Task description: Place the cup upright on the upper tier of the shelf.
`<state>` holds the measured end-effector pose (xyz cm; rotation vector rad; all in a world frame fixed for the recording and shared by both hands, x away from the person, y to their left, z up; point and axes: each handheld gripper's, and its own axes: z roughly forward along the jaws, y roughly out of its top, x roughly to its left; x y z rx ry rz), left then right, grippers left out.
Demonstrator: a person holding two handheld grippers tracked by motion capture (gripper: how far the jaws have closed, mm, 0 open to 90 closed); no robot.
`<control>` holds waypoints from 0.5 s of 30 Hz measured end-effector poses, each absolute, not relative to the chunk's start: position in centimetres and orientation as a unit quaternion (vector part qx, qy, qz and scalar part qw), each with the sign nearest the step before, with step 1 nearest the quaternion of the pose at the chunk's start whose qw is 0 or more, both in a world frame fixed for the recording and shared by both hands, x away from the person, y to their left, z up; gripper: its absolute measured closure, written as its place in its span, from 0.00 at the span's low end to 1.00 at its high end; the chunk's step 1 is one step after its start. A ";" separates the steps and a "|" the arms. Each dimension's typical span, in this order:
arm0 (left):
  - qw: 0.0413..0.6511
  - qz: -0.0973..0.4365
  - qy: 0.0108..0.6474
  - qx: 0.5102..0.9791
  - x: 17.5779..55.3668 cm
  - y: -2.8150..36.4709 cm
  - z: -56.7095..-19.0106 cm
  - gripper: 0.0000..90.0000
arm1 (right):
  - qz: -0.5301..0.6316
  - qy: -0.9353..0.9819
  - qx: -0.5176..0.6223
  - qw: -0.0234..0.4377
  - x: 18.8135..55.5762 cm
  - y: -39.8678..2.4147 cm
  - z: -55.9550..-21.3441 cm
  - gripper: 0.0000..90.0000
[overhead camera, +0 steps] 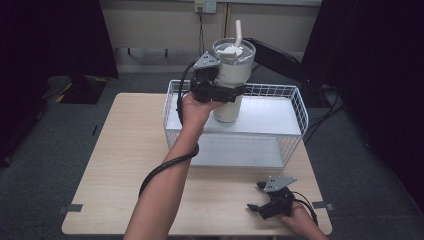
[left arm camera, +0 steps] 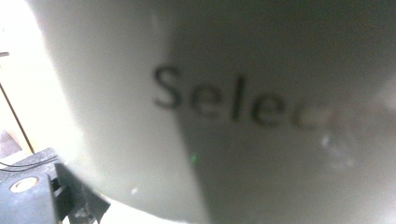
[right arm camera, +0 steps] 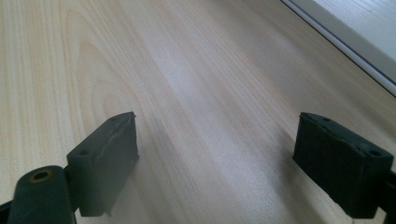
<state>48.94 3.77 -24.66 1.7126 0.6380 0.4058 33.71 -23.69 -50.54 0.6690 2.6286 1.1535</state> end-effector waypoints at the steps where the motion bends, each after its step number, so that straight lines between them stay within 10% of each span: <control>1: 0.592 0.176 0.276 0.737 49.1 3.7 -24.7 0.10 | 0.389 0.888 0.226 0.097 33.7 -23.7 -50.5 0.15; 15: 0.583 0.190 0.270 0.742 49.7 3.3 -25.5 0.10 | 0.390 0.888 0.225 0.096 33.7 -23.7 -50.5 0.15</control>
